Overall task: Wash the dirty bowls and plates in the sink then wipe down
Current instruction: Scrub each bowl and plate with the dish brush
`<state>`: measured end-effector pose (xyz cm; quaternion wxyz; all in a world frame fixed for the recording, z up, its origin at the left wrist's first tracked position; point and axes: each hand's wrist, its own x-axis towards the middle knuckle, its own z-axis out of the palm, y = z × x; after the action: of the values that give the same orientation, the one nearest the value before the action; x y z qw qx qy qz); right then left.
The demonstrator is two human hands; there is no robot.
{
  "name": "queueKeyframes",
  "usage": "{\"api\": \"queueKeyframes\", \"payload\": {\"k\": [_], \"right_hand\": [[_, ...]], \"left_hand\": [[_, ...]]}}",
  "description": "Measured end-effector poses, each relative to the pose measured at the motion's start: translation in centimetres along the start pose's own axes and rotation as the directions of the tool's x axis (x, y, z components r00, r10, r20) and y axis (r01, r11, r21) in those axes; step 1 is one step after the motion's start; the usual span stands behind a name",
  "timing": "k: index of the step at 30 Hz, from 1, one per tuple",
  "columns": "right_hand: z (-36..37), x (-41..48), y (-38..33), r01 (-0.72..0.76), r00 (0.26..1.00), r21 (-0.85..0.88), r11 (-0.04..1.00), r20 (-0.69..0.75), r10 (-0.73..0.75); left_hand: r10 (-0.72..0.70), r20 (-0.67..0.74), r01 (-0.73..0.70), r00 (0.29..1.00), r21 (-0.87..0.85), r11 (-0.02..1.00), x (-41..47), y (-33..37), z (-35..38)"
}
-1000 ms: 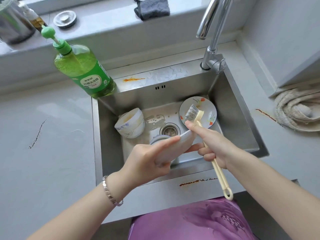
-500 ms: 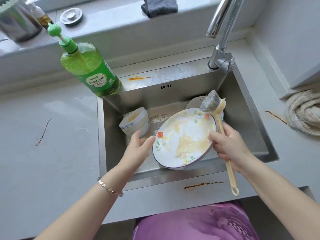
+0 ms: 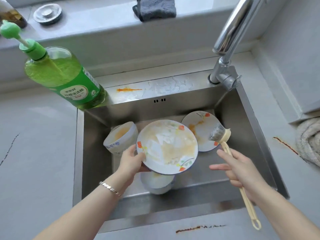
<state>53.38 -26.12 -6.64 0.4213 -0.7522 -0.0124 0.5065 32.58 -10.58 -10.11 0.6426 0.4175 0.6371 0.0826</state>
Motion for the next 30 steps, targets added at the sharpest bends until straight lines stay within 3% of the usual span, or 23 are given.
{"api": "queueKeyframes", "payload": {"k": [6,18,30], "right_hand": [[0.4,3.1,0.1,-0.074,0.997,-0.058,0.996,0.03,0.076],[-0.5,5.0,0.2,-0.071,0.997,-0.178,0.982,0.01,0.074],[-1.6,4.8,1.0,-0.097,0.995,-0.162,0.982,0.006,0.099]], "left_hand": [[-0.095,-0.144,0.082,0.985,-0.095,0.992,6.6,-1.4,1.8],[-0.089,-0.167,0.068,0.982,-0.129,0.989,10.6,-4.2,2.8],[-0.149,-0.285,0.193,0.947,0.135,0.972,13.6,-6.1,3.6]]}}
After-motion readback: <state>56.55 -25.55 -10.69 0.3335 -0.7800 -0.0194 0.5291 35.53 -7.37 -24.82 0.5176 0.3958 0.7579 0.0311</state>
